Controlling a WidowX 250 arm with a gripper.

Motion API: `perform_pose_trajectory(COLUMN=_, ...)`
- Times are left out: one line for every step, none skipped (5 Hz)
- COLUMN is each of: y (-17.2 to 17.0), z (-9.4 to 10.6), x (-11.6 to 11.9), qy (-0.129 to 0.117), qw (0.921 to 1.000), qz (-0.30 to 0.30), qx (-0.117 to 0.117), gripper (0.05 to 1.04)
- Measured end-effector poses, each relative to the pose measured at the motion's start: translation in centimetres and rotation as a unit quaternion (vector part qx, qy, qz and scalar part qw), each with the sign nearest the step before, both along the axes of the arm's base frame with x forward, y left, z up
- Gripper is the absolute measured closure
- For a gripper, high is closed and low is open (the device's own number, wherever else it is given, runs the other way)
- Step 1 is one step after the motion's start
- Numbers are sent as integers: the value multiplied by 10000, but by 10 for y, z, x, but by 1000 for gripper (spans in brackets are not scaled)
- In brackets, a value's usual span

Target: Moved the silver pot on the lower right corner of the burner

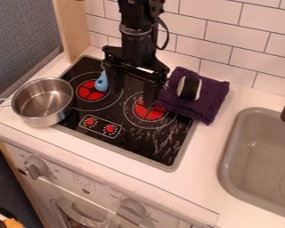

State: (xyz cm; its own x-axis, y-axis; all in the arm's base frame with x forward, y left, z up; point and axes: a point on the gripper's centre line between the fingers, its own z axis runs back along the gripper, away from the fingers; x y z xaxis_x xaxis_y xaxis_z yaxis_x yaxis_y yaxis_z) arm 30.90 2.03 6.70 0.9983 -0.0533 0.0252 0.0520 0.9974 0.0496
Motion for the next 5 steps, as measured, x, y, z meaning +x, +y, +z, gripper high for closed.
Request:
perform_pose_trajectory(y=0, z=-9, x=-3, qy=161, qw=9999, qz=0, qx=-7, gripper=82)
perform_pose_trajectory(y=28, z=-7, x=-16, qy=185, qw=9995, qz=230, qx=110, gripper=82)
perform_pose_trajectory(y=61, z=4, x=-38, qy=133, qw=9977, qz=579, qx=332, gripper=82)
perform_pose_trajectory(y=92, z=-2, x=-60, qy=262, qw=9938, qz=951, qx=517, gripper=82)
perform_pose_trajectory(y=107, z=-29, x=-61, qy=318, qw=9916, qz=1234, qx=220, gripper=82)
